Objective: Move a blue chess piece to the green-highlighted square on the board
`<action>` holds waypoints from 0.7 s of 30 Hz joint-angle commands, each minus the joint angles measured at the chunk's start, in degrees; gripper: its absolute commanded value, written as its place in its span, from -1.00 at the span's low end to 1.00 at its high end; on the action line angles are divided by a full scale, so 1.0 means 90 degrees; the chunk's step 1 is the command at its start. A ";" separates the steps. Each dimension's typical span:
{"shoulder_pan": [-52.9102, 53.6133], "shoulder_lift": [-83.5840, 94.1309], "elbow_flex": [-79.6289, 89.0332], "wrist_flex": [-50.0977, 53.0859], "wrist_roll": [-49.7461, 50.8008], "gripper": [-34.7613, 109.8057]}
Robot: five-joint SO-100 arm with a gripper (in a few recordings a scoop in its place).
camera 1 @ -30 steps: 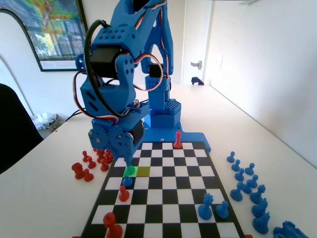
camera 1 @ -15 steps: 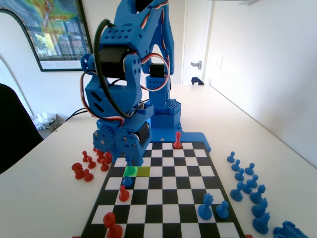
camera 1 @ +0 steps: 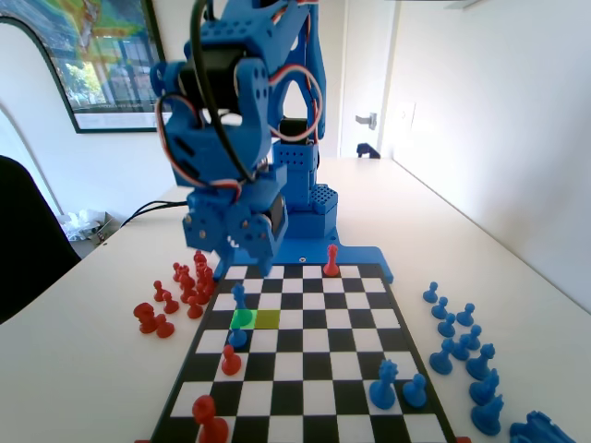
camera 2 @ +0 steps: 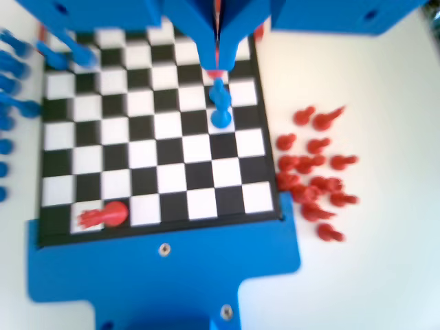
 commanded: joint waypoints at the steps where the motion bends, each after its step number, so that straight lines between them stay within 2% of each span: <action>1: -0.0107 0.1289 -0.0293 0.0361 -0.0156 -0.51; 10: -0.0596 0.4062 0.0693 0.0957 -0.0420 -0.51; 16: -0.1221 0.5117 0.0566 0.1885 -0.0127 -0.51; 21: -0.1660 0.5898 0.0674 0.2158 0.0068 -0.51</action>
